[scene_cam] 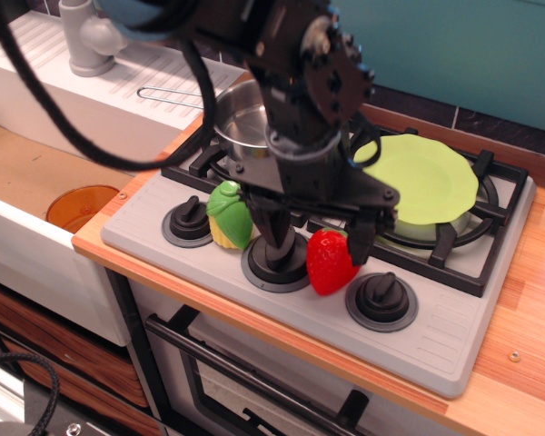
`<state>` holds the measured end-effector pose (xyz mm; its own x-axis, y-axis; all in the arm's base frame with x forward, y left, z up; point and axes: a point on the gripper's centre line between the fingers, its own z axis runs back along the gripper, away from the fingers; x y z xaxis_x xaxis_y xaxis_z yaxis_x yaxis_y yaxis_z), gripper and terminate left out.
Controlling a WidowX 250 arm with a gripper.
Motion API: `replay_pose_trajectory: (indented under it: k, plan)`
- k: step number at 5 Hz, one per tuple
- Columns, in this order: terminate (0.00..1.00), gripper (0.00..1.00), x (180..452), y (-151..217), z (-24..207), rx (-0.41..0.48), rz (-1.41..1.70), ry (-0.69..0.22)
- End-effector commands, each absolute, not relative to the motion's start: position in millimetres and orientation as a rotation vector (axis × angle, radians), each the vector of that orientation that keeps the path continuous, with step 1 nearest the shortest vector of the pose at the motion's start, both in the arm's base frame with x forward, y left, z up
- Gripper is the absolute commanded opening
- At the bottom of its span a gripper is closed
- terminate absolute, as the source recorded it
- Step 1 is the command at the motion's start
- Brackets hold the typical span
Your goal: Put strawberry on plate and corncob in pot or pan on stove
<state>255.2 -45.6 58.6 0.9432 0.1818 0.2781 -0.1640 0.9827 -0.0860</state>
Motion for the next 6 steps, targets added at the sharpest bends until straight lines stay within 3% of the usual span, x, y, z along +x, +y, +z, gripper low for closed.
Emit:
replay_pose_trajectory:
  k: [1,2,3,5,6]
  plan:
    - [0.00,1.00,267,-44,48,-0.082,0.172,-0.347]
    - [0.00,1.00,272,-46,40,-0.087,0.170,-0.361]
    - [0.00,0.00,278,-42,38,-0.089,0.165,-0.361]
    - [0.00,0.00,275,-39,65,-0.074,0.173,-0.283]
    - [0.00,0.00,272,-46,100,-0.059,0.217,-0.196]
